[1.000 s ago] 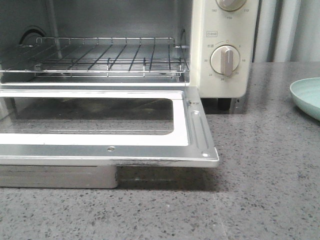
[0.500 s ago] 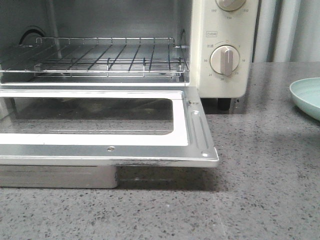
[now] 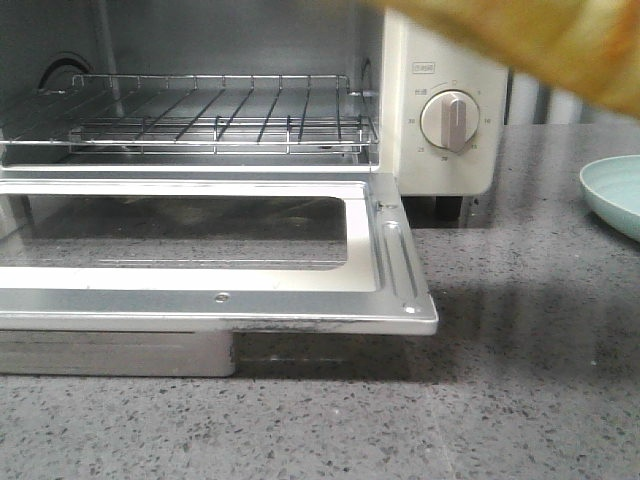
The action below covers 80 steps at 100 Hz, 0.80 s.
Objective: Put bread in oven
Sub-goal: 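Carry the croissant with the right gripper into the open oven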
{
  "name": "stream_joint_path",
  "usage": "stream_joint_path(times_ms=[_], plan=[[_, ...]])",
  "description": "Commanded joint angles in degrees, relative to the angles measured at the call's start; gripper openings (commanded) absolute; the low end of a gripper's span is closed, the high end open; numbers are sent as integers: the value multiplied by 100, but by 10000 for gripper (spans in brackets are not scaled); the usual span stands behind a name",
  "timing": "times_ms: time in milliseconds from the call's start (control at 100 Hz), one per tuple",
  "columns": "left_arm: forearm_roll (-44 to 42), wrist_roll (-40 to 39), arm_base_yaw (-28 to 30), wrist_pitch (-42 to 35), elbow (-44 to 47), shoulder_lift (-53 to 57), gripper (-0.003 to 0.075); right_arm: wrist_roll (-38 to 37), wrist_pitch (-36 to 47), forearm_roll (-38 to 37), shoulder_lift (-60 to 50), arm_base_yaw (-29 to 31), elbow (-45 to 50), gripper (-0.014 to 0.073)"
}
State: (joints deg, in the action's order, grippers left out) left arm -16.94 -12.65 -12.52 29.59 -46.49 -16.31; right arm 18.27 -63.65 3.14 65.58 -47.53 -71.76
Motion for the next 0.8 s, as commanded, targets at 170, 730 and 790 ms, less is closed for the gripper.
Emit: stream_joint_path(times_ms=[170, 730, 790], plan=[[34, -57, 12, -444, -111, -87, -21, 64, 627, -421, 755, -473, -903, -68], [34, -57, 12, -482, -111, -87, -21, -568, 1370, -1714, 1885, -522, -1580, -68], [34, -57, 12, -523, -111, -87, -21, -724, 1489, -1981, 1959, -522, -1580, -69]])
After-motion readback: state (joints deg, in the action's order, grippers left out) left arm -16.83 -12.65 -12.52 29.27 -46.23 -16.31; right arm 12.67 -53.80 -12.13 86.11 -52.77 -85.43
